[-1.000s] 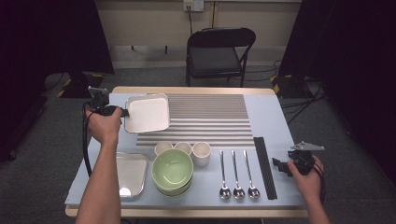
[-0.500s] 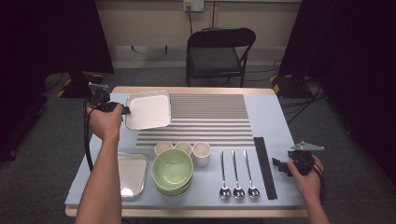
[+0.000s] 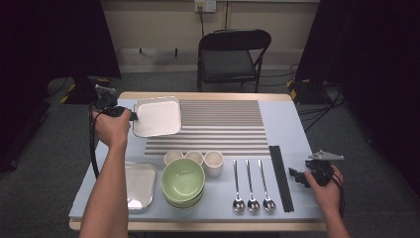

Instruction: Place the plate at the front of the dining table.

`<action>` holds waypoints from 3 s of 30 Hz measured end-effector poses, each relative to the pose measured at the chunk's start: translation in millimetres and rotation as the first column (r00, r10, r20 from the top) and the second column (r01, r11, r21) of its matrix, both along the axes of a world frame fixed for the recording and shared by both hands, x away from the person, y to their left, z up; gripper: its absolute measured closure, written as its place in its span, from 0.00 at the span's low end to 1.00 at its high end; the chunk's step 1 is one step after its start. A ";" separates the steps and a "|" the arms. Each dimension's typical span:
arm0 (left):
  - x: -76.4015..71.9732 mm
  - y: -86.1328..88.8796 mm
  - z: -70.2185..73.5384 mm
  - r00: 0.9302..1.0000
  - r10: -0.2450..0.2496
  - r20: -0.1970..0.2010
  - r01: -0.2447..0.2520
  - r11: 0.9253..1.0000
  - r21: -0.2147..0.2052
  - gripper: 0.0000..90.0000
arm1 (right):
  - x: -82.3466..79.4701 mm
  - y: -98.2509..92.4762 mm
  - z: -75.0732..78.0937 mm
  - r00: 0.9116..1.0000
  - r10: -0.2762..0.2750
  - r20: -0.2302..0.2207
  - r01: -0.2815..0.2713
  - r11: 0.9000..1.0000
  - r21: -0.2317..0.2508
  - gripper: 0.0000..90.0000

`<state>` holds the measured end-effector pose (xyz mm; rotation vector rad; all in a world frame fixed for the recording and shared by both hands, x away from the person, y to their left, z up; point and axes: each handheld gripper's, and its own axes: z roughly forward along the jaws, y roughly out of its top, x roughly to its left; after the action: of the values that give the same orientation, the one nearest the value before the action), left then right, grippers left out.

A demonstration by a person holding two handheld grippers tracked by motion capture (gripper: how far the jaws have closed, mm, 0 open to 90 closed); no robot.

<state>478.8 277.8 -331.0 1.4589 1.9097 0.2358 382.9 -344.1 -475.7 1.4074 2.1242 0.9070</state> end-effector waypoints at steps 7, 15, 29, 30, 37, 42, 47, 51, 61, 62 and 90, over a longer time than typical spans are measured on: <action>2.9 -3.4 2.1 1.000 -0.011 -0.019 0.012 1.000 0.023 0.99 | 0.1 -0.1 0.0 1.000 0.001 0.001 -0.001 1.000 0.000 0.23; 7.3 -12.2 7.7 0.999 -0.031 -0.016 0.031 0.999 0.010 0.99 | 0.2 0.0 -0.1 1.000 0.000 0.002 0.000 1.000 0.000 0.23; 15.8 -25.8 13.4 0.999 -0.039 -0.022 0.039 0.999 0.034 0.99 | 0.4 -0.2 -0.2 1.000 0.002 0.004 -0.002 1.000 0.000 0.23; 16.4 -26.7 13.0 0.999 -0.035 -0.020 0.036 0.999 0.032 0.99 | 0.4 -0.1 -0.2 1.000 0.002 0.003 -0.002 1.000 0.000 0.23; 20.5 -30.8 11.5 0.999 -0.036 -0.026 0.036 0.999 0.029 0.99 | 0.5 -0.2 -0.2 1.000 0.002 0.003 -0.002 1.000 -0.001 0.23; 23.4 -34.0 9.9 0.999 -0.035 -0.033 0.036 0.999 0.039 0.99 | 0.5 -0.2 -0.2 1.000 0.002 0.003 -0.002 1.000 0.000 0.23; 26.4 -38.2 10.6 0.999 -0.042 -0.029 0.043 0.998 0.041 0.99 | 0.5 -0.3 -0.2 1.000 0.002 0.003 -0.002 1.000 -0.001 0.23; 28.7 -42.3 11.5 0.999 -0.046 -0.029 0.047 0.998 0.036 0.99 | 0.5 -0.3 -0.2 1.000 0.002 0.003 -0.002 1.000 0.000 0.23; 34.1 -50.3 10.3 0.998 -0.056 -0.036 0.057 0.998 0.031 0.99 | 0.5 -0.3 -0.2 1.000 0.001 0.002 -0.001 1.000 0.000 0.23; 34.5 -50.8 10.0 0.998 -0.058 -0.034 0.059 0.998 0.031 0.99 | 0.5 -0.3 -0.2 1.000 0.001 0.002 -0.001 1.000 0.000 0.23; 45.0 -63.6 5.2 0.997 -0.059 -0.040 0.059 0.998 0.015 0.99 | 0.4 0.0 -0.2 1.000 0.001 0.003 -0.001 1.000 -0.001 0.23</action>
<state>523.8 214.2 -325.7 1.5388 1.8965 0.1969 383.4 -344.1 -475.9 1.4039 2.1231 0.9076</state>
